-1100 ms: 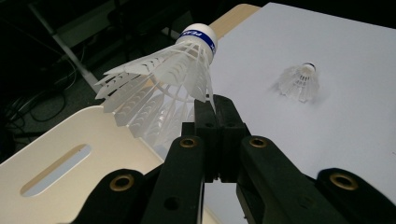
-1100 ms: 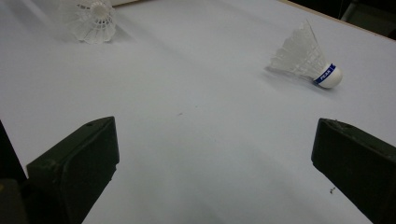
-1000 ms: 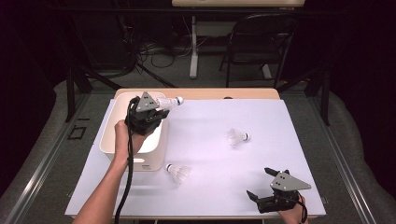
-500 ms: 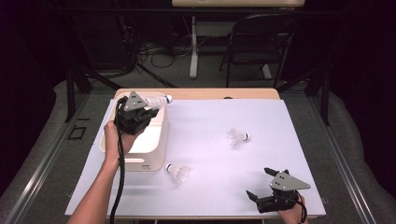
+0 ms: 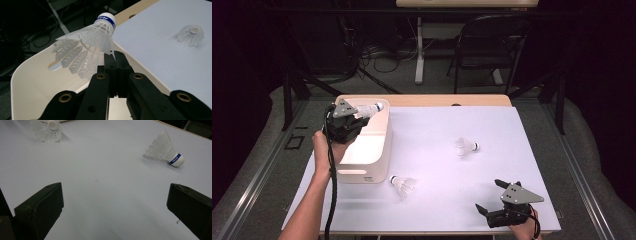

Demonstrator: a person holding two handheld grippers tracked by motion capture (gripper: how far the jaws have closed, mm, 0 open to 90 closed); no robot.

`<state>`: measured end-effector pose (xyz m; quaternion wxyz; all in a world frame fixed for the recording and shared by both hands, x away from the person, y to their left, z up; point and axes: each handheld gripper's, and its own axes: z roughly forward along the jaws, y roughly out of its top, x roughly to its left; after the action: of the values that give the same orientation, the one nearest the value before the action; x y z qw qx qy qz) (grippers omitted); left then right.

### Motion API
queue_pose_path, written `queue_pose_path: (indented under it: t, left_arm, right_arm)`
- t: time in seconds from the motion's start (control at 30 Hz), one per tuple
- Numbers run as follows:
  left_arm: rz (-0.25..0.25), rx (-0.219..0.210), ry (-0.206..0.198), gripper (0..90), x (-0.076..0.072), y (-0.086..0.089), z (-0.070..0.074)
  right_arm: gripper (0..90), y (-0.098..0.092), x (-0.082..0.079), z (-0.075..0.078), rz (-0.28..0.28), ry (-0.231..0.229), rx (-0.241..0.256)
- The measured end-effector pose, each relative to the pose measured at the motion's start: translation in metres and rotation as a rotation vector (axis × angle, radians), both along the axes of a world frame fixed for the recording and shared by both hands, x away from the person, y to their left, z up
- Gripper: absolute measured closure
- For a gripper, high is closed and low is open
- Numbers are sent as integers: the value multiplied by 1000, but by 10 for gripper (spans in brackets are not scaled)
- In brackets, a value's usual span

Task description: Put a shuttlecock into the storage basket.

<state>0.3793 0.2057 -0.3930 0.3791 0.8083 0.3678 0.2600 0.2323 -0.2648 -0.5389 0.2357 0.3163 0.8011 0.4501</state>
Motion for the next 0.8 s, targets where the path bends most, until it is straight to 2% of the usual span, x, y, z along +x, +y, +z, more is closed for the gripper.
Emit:
queue_pose_path:
  t: [0.3, 0.57, 0.8]
  left_arm:
    - [41, 17, 47, 900, 8, 13, -11]
    - [61, 30, 94, 900, 14, 17, -17]
    - [92, 59, 128, 900, 19, 18, -24]
  right_arm:
    - [2, -1, 0, 0, 1, 1, 3]
    - [2, -1, 0, 0, -1, 0, 3]
    - [2, -1, -1, 1, 1, -4, 2]
